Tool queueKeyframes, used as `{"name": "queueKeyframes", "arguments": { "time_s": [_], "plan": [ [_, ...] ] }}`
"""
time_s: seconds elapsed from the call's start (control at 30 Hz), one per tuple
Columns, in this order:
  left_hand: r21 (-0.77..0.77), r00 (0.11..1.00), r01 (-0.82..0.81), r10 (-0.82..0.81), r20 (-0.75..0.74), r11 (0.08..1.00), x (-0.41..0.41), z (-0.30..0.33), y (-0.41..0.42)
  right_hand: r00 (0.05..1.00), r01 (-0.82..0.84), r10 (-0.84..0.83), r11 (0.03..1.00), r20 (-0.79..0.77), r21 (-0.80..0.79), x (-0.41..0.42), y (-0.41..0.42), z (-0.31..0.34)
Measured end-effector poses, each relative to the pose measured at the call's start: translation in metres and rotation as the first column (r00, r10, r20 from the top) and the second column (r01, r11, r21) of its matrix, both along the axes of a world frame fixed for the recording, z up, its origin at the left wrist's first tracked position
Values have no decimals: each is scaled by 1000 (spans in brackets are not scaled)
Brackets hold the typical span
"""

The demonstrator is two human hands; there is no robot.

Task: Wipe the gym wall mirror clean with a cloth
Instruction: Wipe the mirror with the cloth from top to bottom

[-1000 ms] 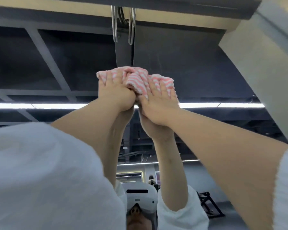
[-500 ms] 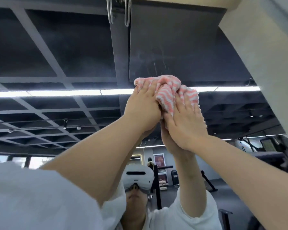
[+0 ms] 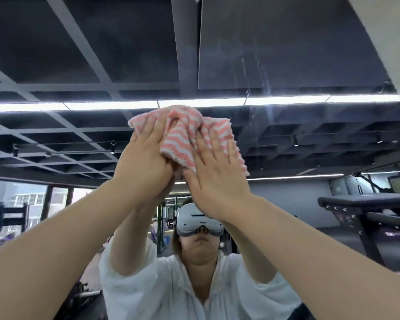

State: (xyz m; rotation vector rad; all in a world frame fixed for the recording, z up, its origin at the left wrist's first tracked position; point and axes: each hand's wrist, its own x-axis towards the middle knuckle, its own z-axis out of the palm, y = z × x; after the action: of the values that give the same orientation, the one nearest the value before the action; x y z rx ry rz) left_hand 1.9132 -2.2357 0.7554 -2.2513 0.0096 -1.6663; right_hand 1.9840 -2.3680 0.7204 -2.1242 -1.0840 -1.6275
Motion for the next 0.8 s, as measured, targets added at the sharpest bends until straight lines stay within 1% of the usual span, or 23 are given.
{"name": "queueKeyframes", "arguments": {
  "time_s": [0.1, 0.2, 0.3, 0.4, 0.5, 0.57, 0.63, 0.67, 0.73, 0.8],
  "plan": [
    [-29, 997, 78, -79, -9, 996, 2, -37, -7, 998, -39, 43, 998, 54, -58, 12, -16, -28],
    [-34, 996, 87, -88, -13, 996, 15, -64, -28, 996, -33, 36, 999, 87, -35, 28, -43, -55],
    [50, 991, 130, -129, -19, 990, 39, -95, -61, 998, -37, 34, 997, 49, 65, 46, -77, -88],
    [169, 977, 214, -210, -42, 962, 62, -131, -93, 1000, -28, 26, 976, 10, 217, 52, -99, -132],
    [219, 973, 231, -224, -54, 948, 67, -162, -100, 996, -10, 40, 931, -74, 366, 45, -87, -175],
    [209, 974, 227, -225, -34, 951, 63, -179, -88, 982, 18, 60, 912, -178, 411, 34, -67, -196],
    [143, 975, 220, -221, -13, 965, 54, -200, -68, 980, 41, 38, 922, -195, 386, 24, -48, -214],
    [99, 978, 209, -210, 0, 973, 48, -213, -58, 983, 52, 13, 937, -182, 346, 18, -40, -223],
    [10, 986, 168, -168, 13, 986, 35, -248, -41, 988, 53, -19, 974, -151, 222, 9, -26, -244],
    [-77, 988, 154, -153, 24, 985, 25, -287, -31, 995, 21, -9, 993, -103, 118, 2, -18, -268]
  ]
}}
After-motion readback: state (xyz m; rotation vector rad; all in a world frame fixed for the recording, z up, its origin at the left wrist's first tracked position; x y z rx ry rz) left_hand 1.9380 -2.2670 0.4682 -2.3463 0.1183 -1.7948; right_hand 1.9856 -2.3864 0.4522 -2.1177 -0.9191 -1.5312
